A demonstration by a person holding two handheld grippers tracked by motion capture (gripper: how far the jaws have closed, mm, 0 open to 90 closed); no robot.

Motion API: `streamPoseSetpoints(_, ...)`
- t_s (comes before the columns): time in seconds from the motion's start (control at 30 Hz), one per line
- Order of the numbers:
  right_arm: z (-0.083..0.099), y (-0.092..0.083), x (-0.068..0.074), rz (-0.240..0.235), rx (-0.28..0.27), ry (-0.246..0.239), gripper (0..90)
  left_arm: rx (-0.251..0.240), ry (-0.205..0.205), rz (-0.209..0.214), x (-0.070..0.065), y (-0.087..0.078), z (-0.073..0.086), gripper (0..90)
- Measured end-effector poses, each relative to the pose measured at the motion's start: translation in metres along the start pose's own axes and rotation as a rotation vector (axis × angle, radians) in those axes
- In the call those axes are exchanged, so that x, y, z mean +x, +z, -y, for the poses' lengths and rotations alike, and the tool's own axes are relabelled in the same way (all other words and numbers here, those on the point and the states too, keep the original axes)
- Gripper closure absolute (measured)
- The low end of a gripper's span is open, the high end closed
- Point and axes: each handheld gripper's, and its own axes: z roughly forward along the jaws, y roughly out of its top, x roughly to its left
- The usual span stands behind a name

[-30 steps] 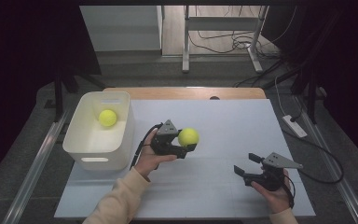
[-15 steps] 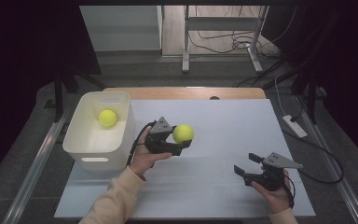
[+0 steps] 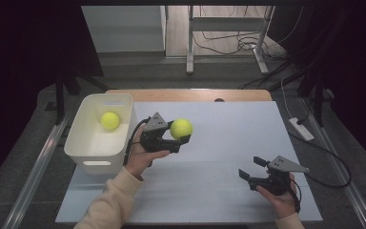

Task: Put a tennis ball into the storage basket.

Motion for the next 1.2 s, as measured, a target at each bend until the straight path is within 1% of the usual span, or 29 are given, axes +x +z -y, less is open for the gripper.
streamPoseSetpoints(0.07, 0.000, 0.000, 0.000, 0.000, 0.001, 0.000, 18.1, -0.001, 0.000, -0.006, 0.001, -0.003, -0.003, 27.0)
streamPoseSetpoints(0.1, 0.000, 0.000, 0.000, -0.001, 0.002, 0.002, 18.1, 0.007, 0.006, -0.014, 0.002, -0.005, -0.005, 26.9)
streamPoseSetpoints(0.27, 0.000, 0.000, 0.000, -0.001, 0.001, -0.001, 18.1, -0.009, 0.000, -0.026, 0.003, -0.011, -0.009, 26.9)
streamPoseSetpoints(0.47, 0.000, 0.000, 0.000, -0.002, 0.002, -0.001, 18.1, -0.016, -0.001, -0.042, 0.006, -0.017, -0.013, 26.9)
streamPoseSetpoints(0.8, 0.000, 0.001, 0.000, -0.002, 0.002, -0.002, 18.1, -0.027, -0.014, -0.067, 0.012, -0.025, -0.018, 26.9)
streamPoseSetpoints(1.2, 0.000, 0.000, 0.000, -0.001, 0.003, -0.002, 18.1, -0.040, -0.032, -0.107, 0.018, -0.036, -0.022, 26.9)
